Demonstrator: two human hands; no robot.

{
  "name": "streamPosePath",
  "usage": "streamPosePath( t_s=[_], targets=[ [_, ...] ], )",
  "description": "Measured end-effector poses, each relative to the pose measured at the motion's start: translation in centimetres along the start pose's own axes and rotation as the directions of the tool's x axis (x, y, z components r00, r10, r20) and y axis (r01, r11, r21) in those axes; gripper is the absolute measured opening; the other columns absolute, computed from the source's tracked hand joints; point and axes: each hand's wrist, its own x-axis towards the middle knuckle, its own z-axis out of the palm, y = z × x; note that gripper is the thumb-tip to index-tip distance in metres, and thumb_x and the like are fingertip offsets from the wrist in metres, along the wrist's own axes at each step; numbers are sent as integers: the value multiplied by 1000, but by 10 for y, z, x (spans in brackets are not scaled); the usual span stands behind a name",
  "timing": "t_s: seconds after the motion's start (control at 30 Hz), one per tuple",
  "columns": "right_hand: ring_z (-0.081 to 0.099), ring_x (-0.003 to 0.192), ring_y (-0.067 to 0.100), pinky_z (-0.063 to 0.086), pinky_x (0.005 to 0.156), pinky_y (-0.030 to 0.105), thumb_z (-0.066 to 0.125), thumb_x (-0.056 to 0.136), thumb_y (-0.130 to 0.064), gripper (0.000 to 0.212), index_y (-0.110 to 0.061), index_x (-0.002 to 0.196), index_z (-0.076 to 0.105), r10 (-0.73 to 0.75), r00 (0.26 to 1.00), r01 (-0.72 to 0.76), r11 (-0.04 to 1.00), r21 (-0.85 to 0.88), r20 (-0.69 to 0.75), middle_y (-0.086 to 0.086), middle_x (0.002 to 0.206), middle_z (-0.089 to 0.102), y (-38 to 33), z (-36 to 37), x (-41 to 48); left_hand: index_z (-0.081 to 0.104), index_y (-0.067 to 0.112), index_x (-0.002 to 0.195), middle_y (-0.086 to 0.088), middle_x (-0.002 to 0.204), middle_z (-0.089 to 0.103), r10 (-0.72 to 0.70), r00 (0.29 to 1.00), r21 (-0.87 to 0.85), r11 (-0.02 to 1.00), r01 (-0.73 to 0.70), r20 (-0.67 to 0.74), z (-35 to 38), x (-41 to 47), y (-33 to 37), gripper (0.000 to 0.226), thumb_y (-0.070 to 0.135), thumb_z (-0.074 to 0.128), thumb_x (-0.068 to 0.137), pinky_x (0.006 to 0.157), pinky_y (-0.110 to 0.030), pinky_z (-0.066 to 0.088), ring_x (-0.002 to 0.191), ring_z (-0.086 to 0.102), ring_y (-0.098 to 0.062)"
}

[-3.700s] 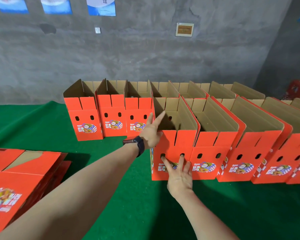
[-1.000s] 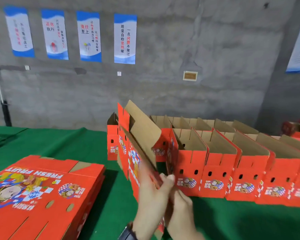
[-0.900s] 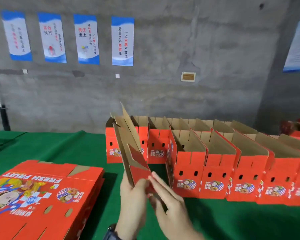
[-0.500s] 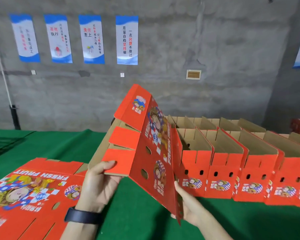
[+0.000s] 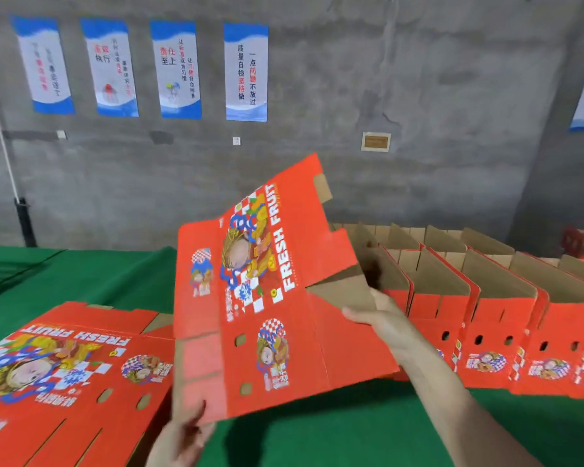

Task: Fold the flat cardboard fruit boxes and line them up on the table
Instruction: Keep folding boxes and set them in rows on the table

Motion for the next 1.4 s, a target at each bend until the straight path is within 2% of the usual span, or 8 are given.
streamPosePath(
  t_s=[0.17,0.3,0.53,0.77,1.07,1.13,1.23,1.4],
  targets=[
    [65,84,-1,47,70,8,65,81,11,37,-19,103,64,-61,994,77,979,-188,85,-5,97,70,-13,-5,2,41,-11,133,-23,124,51,-37,957,434,886,166,-289,11,-1,-36,55,-2,65,84,97,-52,38,114,49,-39],
    [65,81,5,48,70,14,68,80,9,33,-16,101,67,-98,983,139,949,-282,156,-4,91,71,-31,-22,6,49,2,133,-19,131,53,382,919,598,759,-256,-92,48,-15,-16,55,0,69,82,96,-39,41,116,52,-30],
    [57,61,2,42,57,13,69,79,8,19,-10,83,63,-69,940,228,858,-461,335,-10,67,64,-69,-34,9,46,3,128,24,112,41,819,278,473,9,-881,502,169,-56,91,69,32,75,73,98,-10,24,109,32,6],
    [52,56,2,37,52,14,72,78,-2,22,-18,74,58,79,901,256,696,-671,426,-16,61,58,-79,-39,1,57,11,76,-4,72,60,698,572,600,251,-759,431,178,-16,155,35,44,68,83,62,-26,46,66,54,-16],
    [20,141,23,21,113,47,80,73,-23,88,-26,146,33,-366,929,97,101,-990,54,4,153,29,-36,-31,-29,51,2,61,-11,60,55,818,493,731,139,-668,295,131,-9,107,47,39,67,85,52,-36,35,55,47,-24],
    [35,127,19,36,102,43,82,71,-24,73,-18,136,49,-647,763,147,191,-971,-12,3,140,47,-13,-17,-39,50,3,59,-8,57,53,825,495,717,169,-676,272,127,-10,96,47,39,67,85,50,-34,34,52,46,-21],
    [52,102,12,37,83,24,70,84,-33,57,-21,134,46,-378,905,104,638,-763,-193,-8,112,59,2,-4,-38,50,7,58,-4,55,53,820,516,698,219,-682,248,126,-15,81,45,40,67,85,48,-31,35,51,46,-17],
    [59,83,14,39,67,25,69,85,-36,32,-20,109,56,-144,981,-8,635,-773,-129,-6,86,61,1,-6,-15,49,14,57,1,56,53,807,541,691,252,-678,237,125,-23,67,42,40,67,85,46,-28,32,50,45,-10]
  ],
)
